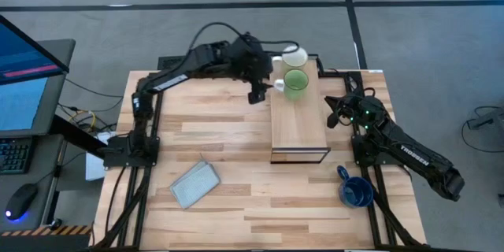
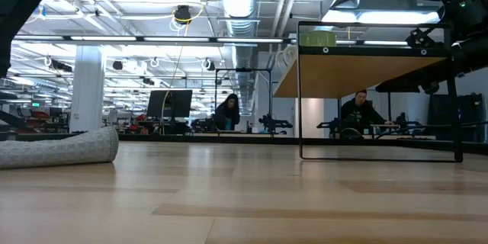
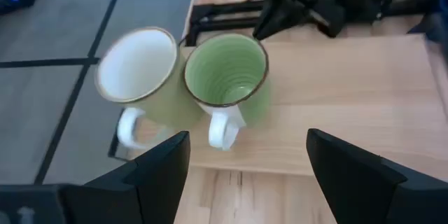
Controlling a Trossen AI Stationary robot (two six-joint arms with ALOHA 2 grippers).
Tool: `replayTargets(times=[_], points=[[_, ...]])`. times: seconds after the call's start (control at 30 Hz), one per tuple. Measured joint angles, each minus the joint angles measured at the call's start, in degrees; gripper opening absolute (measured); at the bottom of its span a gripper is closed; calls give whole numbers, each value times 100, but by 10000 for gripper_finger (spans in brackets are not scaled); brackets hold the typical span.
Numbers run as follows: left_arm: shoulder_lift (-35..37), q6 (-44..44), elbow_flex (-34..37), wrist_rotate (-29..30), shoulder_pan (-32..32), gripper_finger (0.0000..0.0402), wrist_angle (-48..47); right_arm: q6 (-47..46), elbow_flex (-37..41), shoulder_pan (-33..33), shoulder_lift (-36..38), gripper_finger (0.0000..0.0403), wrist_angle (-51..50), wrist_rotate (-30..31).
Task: Stack small to large cups/mugs on shelf
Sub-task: Put the blue mug on the shelf
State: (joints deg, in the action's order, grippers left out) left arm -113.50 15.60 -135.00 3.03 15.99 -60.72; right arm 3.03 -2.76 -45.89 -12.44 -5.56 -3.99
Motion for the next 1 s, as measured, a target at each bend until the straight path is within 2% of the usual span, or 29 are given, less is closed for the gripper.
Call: replayTargets(times=[0.27,0.47,0.57,0.67,0.83,1.0], points=[[687,-328,6,-612,-175,277,11,-110,-66,2,9,60,-68,-7],[1051,-215,425,-305,-571,277,233,-153,-571,11,12,60,-431,-46],[1380,-217,852,-252,-705,277,464,-119,-804,11,13,60,-694,-48],[1824,-239,1531,-245,-778,277,941,-113,-954,12,13,60,-899,-53],[3060,-510,3312,-187,-784,277,2115,-105,-1112,13,12,60,-1142,-68],[4373,-708,5333,435,-819,277,3159,-107,-1341,11,12,60,-1202,-93]])
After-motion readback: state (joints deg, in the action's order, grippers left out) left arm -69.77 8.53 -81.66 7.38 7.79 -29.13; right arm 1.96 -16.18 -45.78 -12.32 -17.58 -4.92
